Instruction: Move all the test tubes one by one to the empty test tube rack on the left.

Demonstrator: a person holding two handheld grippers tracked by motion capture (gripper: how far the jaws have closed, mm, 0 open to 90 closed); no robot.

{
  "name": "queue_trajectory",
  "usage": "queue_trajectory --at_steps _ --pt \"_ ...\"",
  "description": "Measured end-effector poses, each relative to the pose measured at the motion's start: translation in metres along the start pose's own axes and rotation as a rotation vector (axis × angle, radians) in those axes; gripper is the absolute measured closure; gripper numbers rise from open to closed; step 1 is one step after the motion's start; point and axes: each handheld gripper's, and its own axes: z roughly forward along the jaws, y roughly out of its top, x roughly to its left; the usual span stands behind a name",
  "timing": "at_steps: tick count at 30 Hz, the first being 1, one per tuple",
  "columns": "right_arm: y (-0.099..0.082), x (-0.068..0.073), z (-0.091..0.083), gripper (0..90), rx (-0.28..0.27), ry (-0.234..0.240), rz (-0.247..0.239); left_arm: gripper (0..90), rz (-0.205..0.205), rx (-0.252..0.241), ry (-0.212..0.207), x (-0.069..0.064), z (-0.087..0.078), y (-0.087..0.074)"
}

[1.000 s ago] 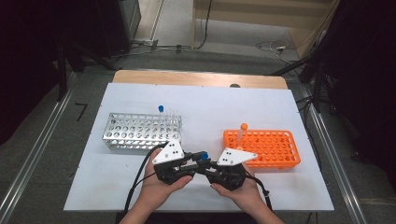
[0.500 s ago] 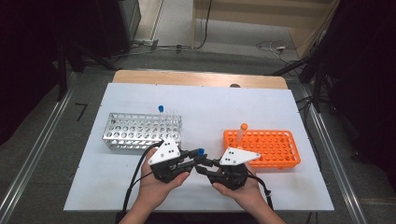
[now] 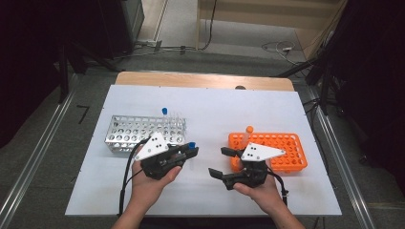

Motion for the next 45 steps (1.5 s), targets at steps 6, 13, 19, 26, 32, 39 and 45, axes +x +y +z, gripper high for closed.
queue_trajectory --at_steps 6,13,19,26,32,39,45 --pt "0.003 -0.01 -0.016 3.5 -0.027 -0.006 0.001 76.6 -0.007 -0.013 0.047 0.013 -0.011 0.005" --pt "0.002 -0.023 -0.032 0.0 -0.039 -0.013 0.001 76.6 -0.006 -0.028 0.1 0.03 -0.022 0.013" --pt "-0.002 -0.035 -0.045 0.0 -0.051 -0.056 0.022 76.6 -0.004 -0.039 0.145 0.045 -0.03 0.02" --pt "-0.008 -0.051 -0.058 0.0 -0.064 -0.092 0.048 76.6 -0.007 -0.049 0.193 0.062 -0.034 0.026" --pt "-0.014 -0.063 -0.067 0.0 -0.072 -0.118 0.066 76.6 -0.01 -0.058 0.238 0.078 -0.034 0.029" --pt "-0.02 -0.075 -0.073 0.0 -0.071 -0.145 0.089 76.6 -0.033 -0.082 0.293 0.1 -0.03 0.031" --pt "-0.023 -0.078 -0.073 0.0 -0.063 -0.156 0.093 76.6 -0.081 -0.097 0.352 0.118 -0.024 0.028"
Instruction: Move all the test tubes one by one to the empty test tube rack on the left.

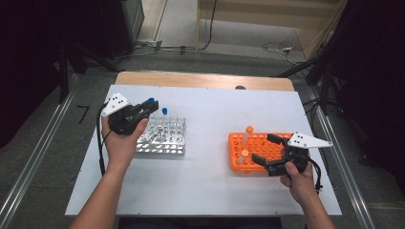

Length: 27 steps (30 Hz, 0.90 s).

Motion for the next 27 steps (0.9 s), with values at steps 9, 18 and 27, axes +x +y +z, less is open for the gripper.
queue_trajectory --at_steps 9,18,27 --pt "-0.002 -0.003 0.001 0.0 0.005 -0.01 0.009 76.6 -0.021 0.0 0.055 0.01 0.02 -0.005" --pt "-0.004 -0.006 0.001 0.0 0.01 -0.014 0.023 76.5 0.009 0.034 0.086 0.011 0.03 -0.013" --pt "-0.006 -0.008 0.002 0.0 0.011 -0.014 0.031 76.4 0.035 0.1 0.088 0.009 0.033 -0.02"
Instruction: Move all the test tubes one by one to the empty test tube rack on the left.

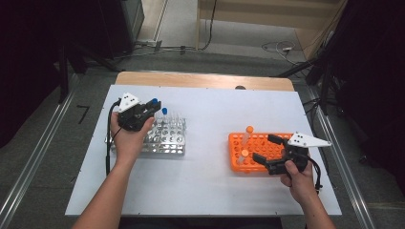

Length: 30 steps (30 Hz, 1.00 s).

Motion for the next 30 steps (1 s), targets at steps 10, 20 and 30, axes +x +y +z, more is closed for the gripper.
queue_trajectory --at_steps 10,20,30 --pt "-0.002 -0.001 0.003 0.0 0.008 0.002 0.001 75.4 0.013 0.092 0.003 -0.002 0.003 -0.006" --pt "-0.003 -0.002 0.004 1.1 0.003 0.001 0.001 58.8 -0.05 0.093 -0.009 -0.003 -0.007 -0.007" --pt "-0.005 0.002 0.006 3.6 0.014 0.029 -0.012 27.3 -0.063 0.024 -0.083 -0.017 -0.034 -0.017"
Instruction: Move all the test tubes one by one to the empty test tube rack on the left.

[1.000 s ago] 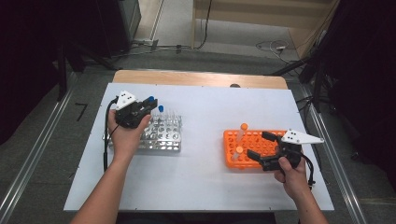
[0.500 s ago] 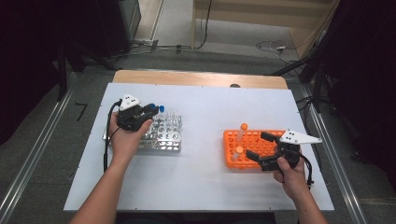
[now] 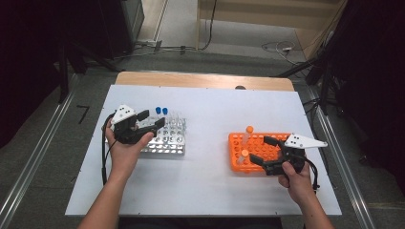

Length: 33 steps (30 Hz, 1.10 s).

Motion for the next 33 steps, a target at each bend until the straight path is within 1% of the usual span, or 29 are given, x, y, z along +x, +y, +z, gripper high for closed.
queue_trajectory --at_steps 5,6,8,10,12,13,15,17,19,21,22,24,25,26,29,33 --pt "-0.001 0.004 0.003 3.9 0.011 0.026 -0.019 15.8 0.007 -0.007 -0.037 -0.011 -0.009 -0.006" --pt "-0.002 0.005 0.004 3.9 0.01 0.033 -0.022 13.1 0.003 -0.013 -0.045 -0.014 -0.011 -0.007" --pt "-0.002 0.006 0.005 4.1 0.015 0.039 -0.026 9.6 0.006 -0.01 -0.063 -0.02 -0.014 -0.009" --pt "-0.003 0.008 0.007 4.3 0.019 0.049 -0.03 5.9 0.016 0.001 -0.077 -0.026 -0.016 -0.011" --pt "-0.004 0.009 0.009 5.1 0.029 0.053 -0.034 2.5 0.039 0.013 -0.093 -0.033 -0.018 -0.013" --pt "-0.005 0.01 0.01 5.3 0.033 0.056 -0.033 0.6 0.041 0.014 -0.099 -0.037 -0.019 -0.014" --pt "-0.007 0.01 0.013 5.9 0.042 0.066 -0.032 0.3 0.044 0.01 -0.119 -0.043 -0.021 -0.016" --pt "-0.009 0.011 0.015 8.7 0.047 0.073 -0.031 0.0 0.048 0.01 -0.132 -0.048 -0.022 -0.017" --pt "-0.01 0.012 0.018 10.3 0.057 0.072 -0.034 0.0 0.056 0.008 -0.146 -0.053 -0.023 -0.017" --pt "-0.012 0.013 0.02 12.1 0.068 0.075 -0.033 0.0 0.055 -0.002 -0.16 -0.058 -0.025 -0.016" --pt "-0.013 0.013 0.022 13.5 0.072 0.073 -0.039 0.0 0.058 -0.001 -0.165 -0.06 -0.025 -0.016" --pt "-0.015 0.014 0.025 21.6 0.088 0.05 -0.043 0.0 0.062 -0.002 -0.177 -0.064 -0.026 -0.017" --pt "-0.016 0.015 0.026 22.4 0.097 0.047 -0.045 0.0 0.061 0.0 -0.183 -0.066 -0.026 -0.018" --pt "-0.017 0.015 0.028 23.5 0.105 0.048 -0.046 0.0 0.058 0.001 -0.19 -0.068 -0.025 -0.02" --pt "-0.02 0.016 0.033 31.2 0.125 0.04 -0.053 0.0 0.064 0.013 -0.203 -0.072 -0.023 -0.023" --pt "-0.022 0.018 0.037 43.9 0.137 0.036 -0.059 0.0 0.073 0.022 -0.215 -0.077 -0.02 -0.025"
